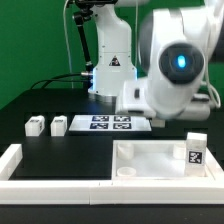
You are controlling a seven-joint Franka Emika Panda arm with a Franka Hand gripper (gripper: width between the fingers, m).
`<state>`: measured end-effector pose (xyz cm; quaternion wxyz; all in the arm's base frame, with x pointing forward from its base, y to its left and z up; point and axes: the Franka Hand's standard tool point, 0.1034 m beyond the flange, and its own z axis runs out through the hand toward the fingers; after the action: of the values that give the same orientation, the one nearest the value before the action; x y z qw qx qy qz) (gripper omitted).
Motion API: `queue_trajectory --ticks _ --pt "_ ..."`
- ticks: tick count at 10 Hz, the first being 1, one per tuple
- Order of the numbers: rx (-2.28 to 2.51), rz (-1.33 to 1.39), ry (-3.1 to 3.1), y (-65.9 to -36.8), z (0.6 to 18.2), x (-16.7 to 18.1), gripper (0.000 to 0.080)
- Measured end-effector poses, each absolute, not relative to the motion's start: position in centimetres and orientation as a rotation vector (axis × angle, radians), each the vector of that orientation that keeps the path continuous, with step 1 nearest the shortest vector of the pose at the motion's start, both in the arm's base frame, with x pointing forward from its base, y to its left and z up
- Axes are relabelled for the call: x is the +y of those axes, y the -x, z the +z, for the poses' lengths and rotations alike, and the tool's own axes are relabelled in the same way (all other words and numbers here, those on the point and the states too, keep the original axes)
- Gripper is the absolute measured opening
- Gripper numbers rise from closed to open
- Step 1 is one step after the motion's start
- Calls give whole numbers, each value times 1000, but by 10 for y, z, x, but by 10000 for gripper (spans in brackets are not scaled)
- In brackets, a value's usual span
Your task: Assemble square table
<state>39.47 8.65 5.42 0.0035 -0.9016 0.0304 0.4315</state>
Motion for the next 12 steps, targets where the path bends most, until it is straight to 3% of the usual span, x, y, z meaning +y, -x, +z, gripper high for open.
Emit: queue_trajectory --ticks 1,2,5,6,7,10,12 --pt "119 1341 2818 -396 72 79 290" --pt "139 1336 2819 -397 78 77 290" --pt "134 1015 2939 -402 75 79 290" --pt "134 890 2976 -412 72 79 290" --pt "103 671 3027 -440 76 77 290" --pt "74 407 3042 -492 124 53 290" --pt "67 183 3075 -491 114 56 290"
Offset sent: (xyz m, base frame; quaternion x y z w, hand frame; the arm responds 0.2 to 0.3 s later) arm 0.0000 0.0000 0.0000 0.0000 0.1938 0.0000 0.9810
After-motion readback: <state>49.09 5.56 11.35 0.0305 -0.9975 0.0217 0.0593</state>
